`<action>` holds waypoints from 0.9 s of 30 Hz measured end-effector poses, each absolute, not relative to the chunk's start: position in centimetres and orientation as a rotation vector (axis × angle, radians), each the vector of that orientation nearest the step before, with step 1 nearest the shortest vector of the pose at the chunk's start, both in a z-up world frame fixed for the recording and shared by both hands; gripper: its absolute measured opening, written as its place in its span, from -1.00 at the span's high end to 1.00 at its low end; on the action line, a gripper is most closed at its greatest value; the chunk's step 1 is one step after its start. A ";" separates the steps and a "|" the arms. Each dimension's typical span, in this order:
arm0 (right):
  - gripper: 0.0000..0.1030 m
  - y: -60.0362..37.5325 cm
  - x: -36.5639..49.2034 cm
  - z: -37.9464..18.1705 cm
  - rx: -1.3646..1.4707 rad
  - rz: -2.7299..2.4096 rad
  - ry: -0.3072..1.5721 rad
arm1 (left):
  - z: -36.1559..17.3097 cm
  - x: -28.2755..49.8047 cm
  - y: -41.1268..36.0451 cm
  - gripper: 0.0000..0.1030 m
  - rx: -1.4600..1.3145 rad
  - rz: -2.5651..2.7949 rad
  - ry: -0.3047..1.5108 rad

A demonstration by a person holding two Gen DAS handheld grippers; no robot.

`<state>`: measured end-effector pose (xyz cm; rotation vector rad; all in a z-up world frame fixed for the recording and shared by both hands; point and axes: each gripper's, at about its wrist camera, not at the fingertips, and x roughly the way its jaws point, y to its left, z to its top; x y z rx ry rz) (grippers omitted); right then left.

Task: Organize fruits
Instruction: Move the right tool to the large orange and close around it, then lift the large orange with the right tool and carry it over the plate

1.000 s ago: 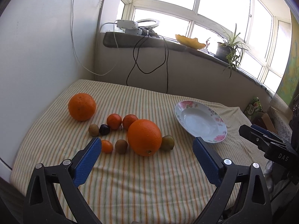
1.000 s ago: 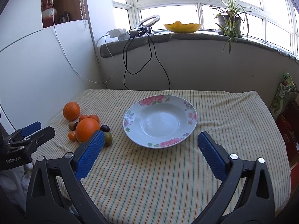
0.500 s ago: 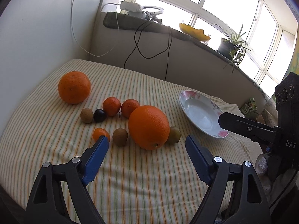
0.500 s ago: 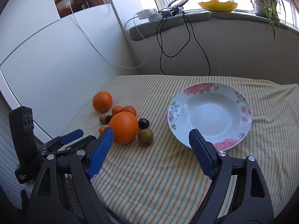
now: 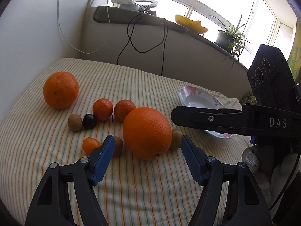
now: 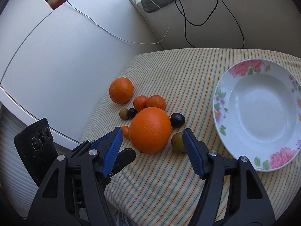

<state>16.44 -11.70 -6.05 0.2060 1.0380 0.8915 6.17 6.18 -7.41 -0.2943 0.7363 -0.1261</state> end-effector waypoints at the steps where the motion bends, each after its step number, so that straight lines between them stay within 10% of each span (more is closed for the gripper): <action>1: -0.35 -11.5 16.7 -6.2 0.209 0.893 1.049 | -7.5 6.4 6.2 -0.38 -0.292 -0.129 0.738; 27: -0.22 -7.7 19.4 -8.7 0.170 0.931 1.203 | -8.7 8.3 5.9 -0.25 -0.277 -0.157 0.758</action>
